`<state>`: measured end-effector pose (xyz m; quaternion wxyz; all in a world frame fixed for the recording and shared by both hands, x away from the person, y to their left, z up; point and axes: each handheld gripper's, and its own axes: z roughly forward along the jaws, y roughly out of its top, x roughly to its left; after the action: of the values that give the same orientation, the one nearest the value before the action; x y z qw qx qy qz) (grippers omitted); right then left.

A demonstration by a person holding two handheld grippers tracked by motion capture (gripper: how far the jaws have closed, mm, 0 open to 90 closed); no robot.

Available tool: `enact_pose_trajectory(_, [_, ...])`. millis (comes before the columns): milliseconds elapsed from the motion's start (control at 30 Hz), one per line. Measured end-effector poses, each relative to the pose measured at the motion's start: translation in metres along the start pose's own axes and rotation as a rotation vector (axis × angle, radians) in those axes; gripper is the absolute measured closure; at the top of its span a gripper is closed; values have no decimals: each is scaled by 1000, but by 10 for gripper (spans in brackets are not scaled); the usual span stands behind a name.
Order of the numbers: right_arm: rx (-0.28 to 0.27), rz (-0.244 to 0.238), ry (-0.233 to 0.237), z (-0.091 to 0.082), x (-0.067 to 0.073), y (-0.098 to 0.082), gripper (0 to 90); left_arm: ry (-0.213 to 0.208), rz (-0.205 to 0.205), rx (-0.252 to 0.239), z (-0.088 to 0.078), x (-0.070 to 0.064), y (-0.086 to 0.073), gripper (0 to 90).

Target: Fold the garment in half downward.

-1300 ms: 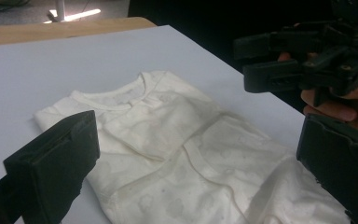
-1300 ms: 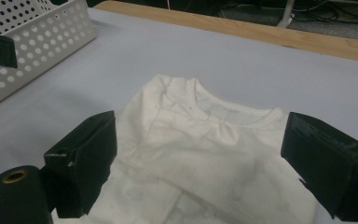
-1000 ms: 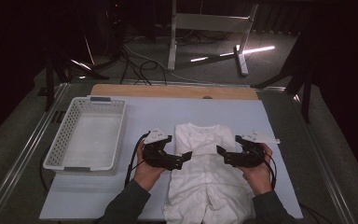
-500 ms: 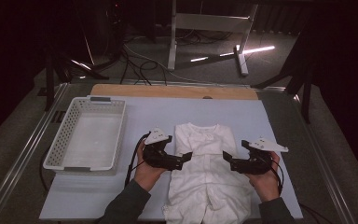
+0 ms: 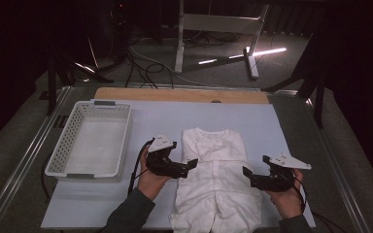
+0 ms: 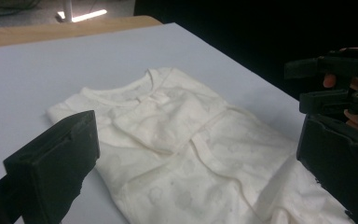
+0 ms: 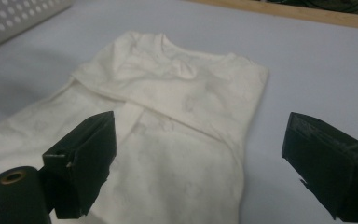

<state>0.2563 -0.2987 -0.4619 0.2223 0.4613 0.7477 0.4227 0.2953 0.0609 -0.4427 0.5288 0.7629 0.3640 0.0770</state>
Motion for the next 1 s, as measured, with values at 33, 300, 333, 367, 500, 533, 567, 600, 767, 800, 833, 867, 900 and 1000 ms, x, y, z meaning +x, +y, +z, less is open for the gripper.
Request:
enact_pose_trajectory(33, [5,-11,-7,-2,-1,-1,103,0,0,0,0,0,0,0])
enact_pose_trajectory(300, [30,-9,-25,-12,-5,-14,132,15,-9,25,-2,0,-15,1])
enact_pose_trajectory(333, [36,-12,-28,-12,-6,-16,134,17,-10,30,-1,0,-18,1])
enact_pose_trajectory(367, [42,-9,-30,-13,-7,-19,134,22,-13,33,-1,0,-20,1])
enact_pose_trajectory(500, [72,5,-23,-15,-9,-28,146,48,-14,77,-1,0,-26,37])
enact_pose_trajectory(533, [76,12,-25,-15,-10,-30,153,49,-14,85,0,0,-27,58])
enact_pose_trajectory(567, [77,10,-24,-16,-10,-31,162,57,-17,89,0,0,-28,70])
enact_pose_trajectory(600, [80,10,-24,-16,-11,-33,172,63,-17,89,0,0,-30,81])
enact_pose_trajectory(767, [89,9,-25,-16,-12,-37,247,94,-23,116,1,1,-37,139])
enact_pose_trajectory(800, [93,12,-25,-16,-11,-38,262,94,-23,116,1,1,-37,157])
enact_pose_trajectory(833, [93,12,-25,-16,-11,-38,262,107,-27,123,1,2,-38,157])
enact_pose_trajectory(867, [95,14,-26,-16,-11,-38,297,130,-31,132,1,2,-42,183])
enact_pose_trajectory(900, [95,14,-26,-16,-11,-38,297,130,-31,132,1,2,-42,200])
enact_pose_trajectory(1000, [105,1,-15,-13,-12,-40,332,150,-36,151,2,1,-50,257])
